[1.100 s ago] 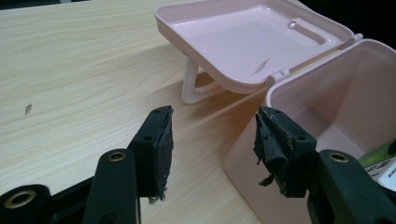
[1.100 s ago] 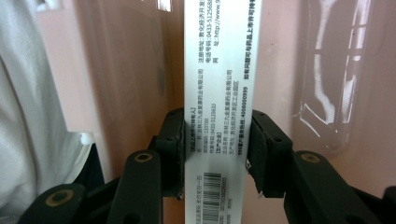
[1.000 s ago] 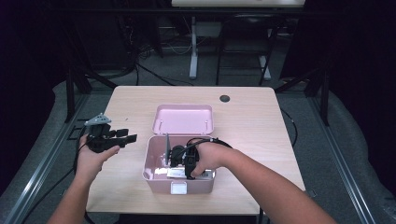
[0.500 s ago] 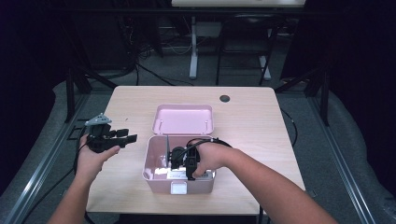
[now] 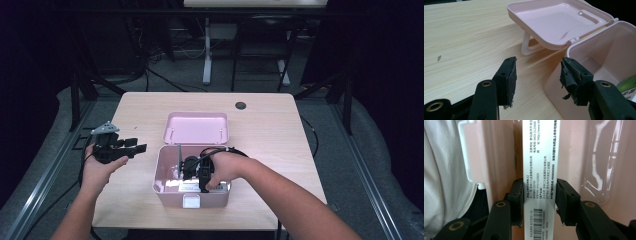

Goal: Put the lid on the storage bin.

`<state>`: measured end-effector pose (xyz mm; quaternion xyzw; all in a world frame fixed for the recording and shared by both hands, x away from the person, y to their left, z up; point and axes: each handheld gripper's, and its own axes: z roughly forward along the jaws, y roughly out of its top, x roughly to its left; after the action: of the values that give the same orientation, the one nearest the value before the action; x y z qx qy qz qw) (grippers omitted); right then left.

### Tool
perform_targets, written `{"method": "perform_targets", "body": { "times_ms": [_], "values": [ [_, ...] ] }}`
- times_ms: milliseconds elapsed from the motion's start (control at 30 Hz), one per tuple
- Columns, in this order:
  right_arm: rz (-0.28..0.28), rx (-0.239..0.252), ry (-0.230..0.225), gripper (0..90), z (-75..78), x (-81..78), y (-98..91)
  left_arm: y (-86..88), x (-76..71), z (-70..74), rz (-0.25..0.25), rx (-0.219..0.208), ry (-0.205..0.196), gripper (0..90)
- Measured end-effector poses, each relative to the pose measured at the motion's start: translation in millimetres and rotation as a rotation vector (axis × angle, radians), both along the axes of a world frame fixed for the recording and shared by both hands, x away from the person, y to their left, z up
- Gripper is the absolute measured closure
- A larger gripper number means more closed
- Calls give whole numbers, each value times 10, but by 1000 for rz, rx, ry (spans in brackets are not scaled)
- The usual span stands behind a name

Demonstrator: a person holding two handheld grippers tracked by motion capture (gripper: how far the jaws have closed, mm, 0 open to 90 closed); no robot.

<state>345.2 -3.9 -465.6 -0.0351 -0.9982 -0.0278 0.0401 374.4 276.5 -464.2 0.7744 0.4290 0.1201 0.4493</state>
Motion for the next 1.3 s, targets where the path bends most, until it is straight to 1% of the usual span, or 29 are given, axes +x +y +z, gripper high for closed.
{"method": "perform_targets", "body": {
  "times_ms": [133,300,367,400,567,667,733,767,833,900,967,1100,1167,1300],
  "values": [
    [-13,18,3,600,35,8,-20,4,0,1,2,-1,-2,466],
    [-25,37,-4,598,95,-1,-48,7,-3,6,2,-2,-2,466],
    [-26,36,-18,599,141,0,-57,5,-4,6,2,-1,-1,466],
    [-32,48,-24,600,166,0,-61,4,-4,6,1,0,-2,466],
    [-58,65,-45,596,303,-18,-58,3,-6,9,0,-2,-4,466],
    [-77,70,-59,592,370,-16,-66,2,-8,9,-1,-1,-4,467],
    [-101,77,-67,589,422,-9,-77,1,-9,10,-1,-7,-3,469],
    [-107,75,-70,589,442,-9,-82,1,-11,11,0,-11,-2,470],
    [-121,87,-78,589,481,-8,-98,2,-12,13,0,-14,-2,478],
    [-126,85,-86,589,516,-16,-116,2,-13,15,-1,-16,-1,485],
    [-133,86,-92,586,556,-23,-135,3,-17,22,-6,-5,7,496],
    [-143,88,-96,585,600,-28,-171,-7,-20,21,-17,-17,16,514],
    [-146,87,-101,584,617,-28,-190,-18,-24,23,-27,-18,13,525],
    [-164,103,-108,583,668,-11,-259,-30,-31,30,-38,-16,13,547]
  ]
}}
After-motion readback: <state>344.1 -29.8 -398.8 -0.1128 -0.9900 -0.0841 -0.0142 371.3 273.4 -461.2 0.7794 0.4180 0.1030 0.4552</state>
